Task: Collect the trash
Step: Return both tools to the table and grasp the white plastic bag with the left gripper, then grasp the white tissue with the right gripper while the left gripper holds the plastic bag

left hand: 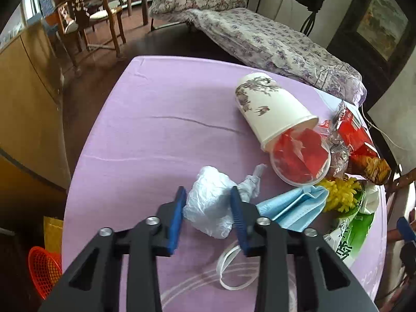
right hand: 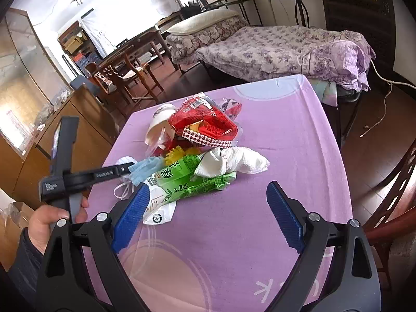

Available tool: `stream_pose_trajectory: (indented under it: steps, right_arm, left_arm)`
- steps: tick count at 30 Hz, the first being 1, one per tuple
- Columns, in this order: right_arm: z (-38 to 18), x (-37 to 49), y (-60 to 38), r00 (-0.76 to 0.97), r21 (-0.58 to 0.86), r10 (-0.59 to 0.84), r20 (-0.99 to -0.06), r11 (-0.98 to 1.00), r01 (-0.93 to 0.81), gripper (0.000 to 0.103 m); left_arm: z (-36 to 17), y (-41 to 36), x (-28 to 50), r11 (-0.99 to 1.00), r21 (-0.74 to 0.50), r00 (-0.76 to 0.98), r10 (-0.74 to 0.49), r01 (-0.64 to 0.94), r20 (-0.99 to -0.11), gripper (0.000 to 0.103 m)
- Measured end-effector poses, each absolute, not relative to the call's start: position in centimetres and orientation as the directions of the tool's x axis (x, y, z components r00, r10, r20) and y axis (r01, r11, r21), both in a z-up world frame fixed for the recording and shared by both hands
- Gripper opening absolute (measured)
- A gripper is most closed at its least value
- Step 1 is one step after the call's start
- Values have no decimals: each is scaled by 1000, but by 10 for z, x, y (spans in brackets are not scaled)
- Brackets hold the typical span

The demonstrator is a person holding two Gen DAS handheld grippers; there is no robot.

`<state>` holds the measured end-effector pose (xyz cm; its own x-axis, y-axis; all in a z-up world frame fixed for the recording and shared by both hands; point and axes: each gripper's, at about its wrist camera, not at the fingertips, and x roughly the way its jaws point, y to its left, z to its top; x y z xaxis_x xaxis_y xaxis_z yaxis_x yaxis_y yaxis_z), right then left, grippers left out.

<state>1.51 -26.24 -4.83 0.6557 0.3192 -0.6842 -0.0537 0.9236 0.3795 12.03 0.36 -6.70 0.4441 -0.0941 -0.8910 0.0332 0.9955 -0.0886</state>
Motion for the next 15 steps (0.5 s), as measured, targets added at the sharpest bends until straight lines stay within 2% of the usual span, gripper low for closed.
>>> stream_pose_trajectory:
  steps: [1, 4, 7, 15]
  right_arm:
    - [-48, 15, -262, 657, 377, 318, -683, 925, -56, 88]
    - [-48, 15, -260, 663, 347, 293, -689, 936, -53, 88]
    - [-47, 15, -259, 678, 305, 255, -689, 951, -48, 88]
    - [-59, 27, -268, 682, 221, 153, -715, 975, 12, 88]
  left_arm:
    - [-66, 2, 119, 995, -87, 447, -96, 41, -889, 19]
    - [-62, 6, 113, 993, -112, 462, -114, 32, -879, 10]
    - [-54, 11, 100, 995, -96, 495, -95, 23, -864, 10]
    - [-32, 47, 60, 984, -172, 533, -124, -41, -837, 12]
